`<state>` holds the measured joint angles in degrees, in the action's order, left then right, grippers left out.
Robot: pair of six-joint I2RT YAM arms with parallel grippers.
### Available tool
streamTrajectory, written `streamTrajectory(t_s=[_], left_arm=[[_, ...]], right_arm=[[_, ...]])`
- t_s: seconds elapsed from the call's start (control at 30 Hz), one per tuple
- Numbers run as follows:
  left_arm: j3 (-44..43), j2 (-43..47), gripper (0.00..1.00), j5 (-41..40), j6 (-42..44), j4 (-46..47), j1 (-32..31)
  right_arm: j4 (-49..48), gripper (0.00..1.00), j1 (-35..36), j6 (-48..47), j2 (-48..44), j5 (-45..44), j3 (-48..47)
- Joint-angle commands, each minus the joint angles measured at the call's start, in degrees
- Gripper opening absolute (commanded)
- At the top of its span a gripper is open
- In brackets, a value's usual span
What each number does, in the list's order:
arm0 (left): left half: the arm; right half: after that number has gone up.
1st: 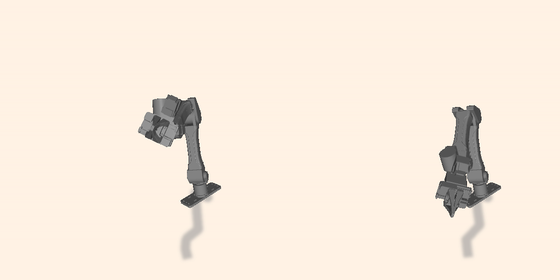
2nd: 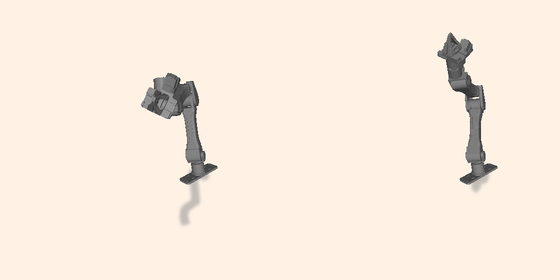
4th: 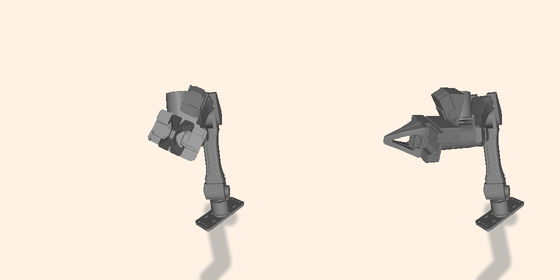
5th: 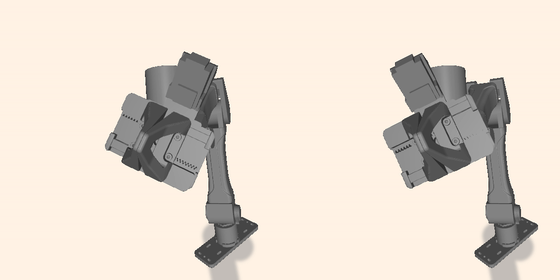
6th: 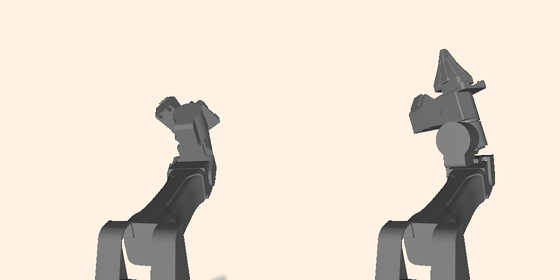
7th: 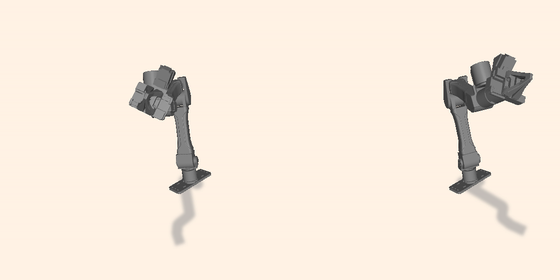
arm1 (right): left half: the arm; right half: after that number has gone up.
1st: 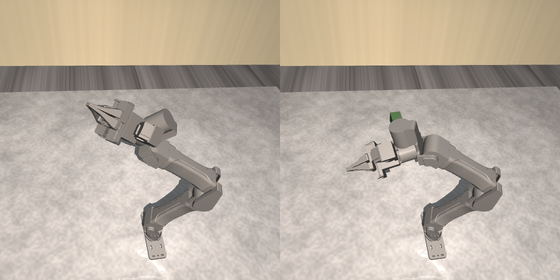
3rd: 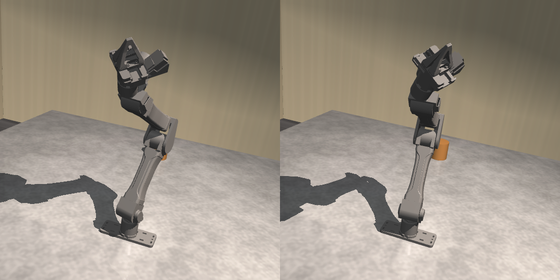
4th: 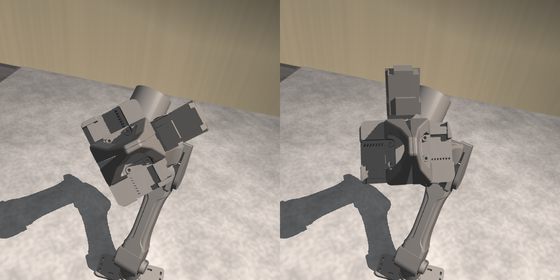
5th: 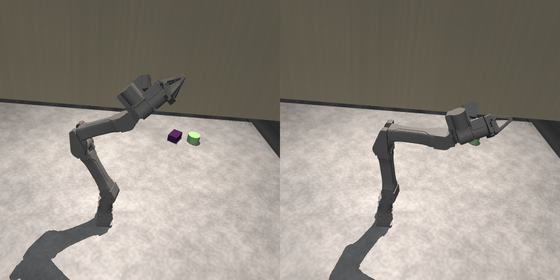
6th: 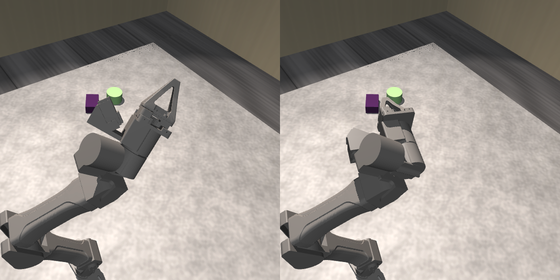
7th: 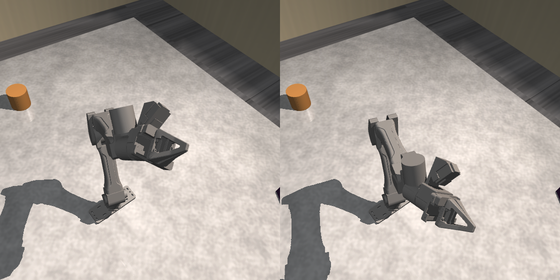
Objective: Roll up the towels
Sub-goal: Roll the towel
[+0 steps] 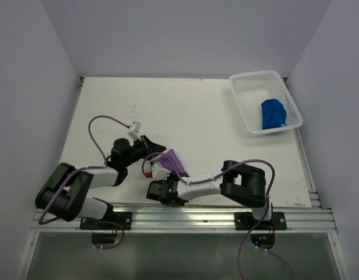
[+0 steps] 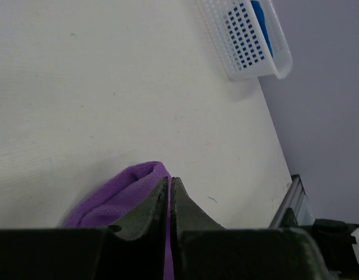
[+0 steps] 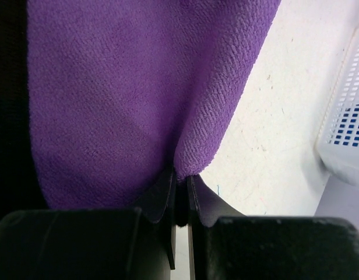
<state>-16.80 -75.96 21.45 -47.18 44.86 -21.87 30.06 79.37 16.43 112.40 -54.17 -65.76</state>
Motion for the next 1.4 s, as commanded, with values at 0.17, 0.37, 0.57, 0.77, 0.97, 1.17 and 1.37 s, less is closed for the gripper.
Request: streamTrajectory(t_s=[0.17,0.37,0.57,0.77,0.97,1.17,1.37], left_arm=[[-1.31,-13.85,0.05,16.43,-7.49,25.8,-0.02],[-6.31,-16.49,0.05,14.59,-6.44,21.09,-2.74],[-14.14,-20.44,0.04,9.75,-0.55,6.31,-6.87],[-13.0,-26.94,0.0,5.27,1.12,2.41,-6.87],[-11.06,-29.15,0.0,1.67,2.87,1.74,-6.87],[-10.45,-29.94,0.0,-3.25,3.76,-2.85,-6.87],[-8.6,-33.1,0.0,-4.66,2.18,0.4,-6.78]], right_arm=[[4.39,0.0,2.01,-1.13,3.61,-6.21,-3.85],[5.27,0.0,2.63,-3.24,5.46,-6.56,-5.69],[5.71,0.0,2.63,-3.94,6.34,-6.73,-6.14],[5.8,0.0,2.63,-4.03,6.34,-6.3,-5.96],[5.97,0.0,2.63,-3.33,4.76,-5.86,-5.44],[5.71,0.3,2.63,-1.93,1.6,-4.98,-4.47],[5.35,0.52,2.63,0.36,-8.85,-0.77,-1.58]])
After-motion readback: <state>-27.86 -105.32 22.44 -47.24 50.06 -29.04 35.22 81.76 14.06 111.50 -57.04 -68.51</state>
